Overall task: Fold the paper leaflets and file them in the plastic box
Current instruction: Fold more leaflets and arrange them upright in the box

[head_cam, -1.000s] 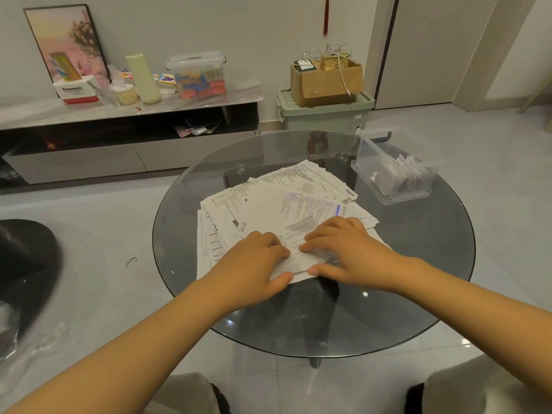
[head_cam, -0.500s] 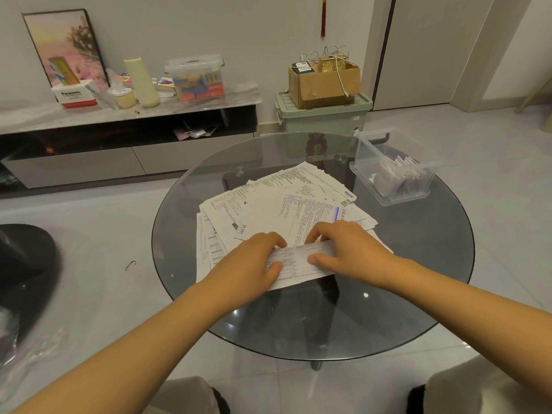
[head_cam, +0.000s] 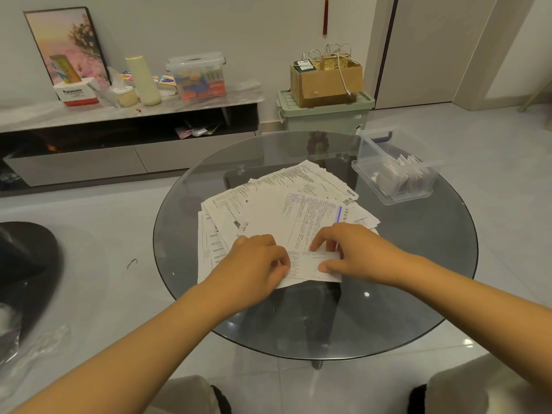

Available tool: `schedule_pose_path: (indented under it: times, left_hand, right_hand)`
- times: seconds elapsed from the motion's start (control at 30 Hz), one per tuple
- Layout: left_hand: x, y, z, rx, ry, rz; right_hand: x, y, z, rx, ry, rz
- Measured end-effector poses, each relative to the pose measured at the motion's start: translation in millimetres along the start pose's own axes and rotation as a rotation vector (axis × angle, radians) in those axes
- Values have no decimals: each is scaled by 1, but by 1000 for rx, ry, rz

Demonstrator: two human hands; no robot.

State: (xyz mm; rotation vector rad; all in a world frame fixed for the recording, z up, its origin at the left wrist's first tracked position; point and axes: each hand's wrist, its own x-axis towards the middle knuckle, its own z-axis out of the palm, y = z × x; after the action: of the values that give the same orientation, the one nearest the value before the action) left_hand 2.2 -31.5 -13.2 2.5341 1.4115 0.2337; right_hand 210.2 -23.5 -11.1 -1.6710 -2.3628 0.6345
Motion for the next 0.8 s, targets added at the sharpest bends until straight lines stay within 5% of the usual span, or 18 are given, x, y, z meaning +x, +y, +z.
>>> schedule_pose_path:
  times: [0.5, 0.8]
  left_hand:
    - [-10, -3, 1, -125, -142, 121]
    - [-10, -2, -1, -230, -224, 105]
  right_hand:
    - [-33, 0, -9, 325, -249, -47]
    - [-27, 0, -11, 332, -24, -105]
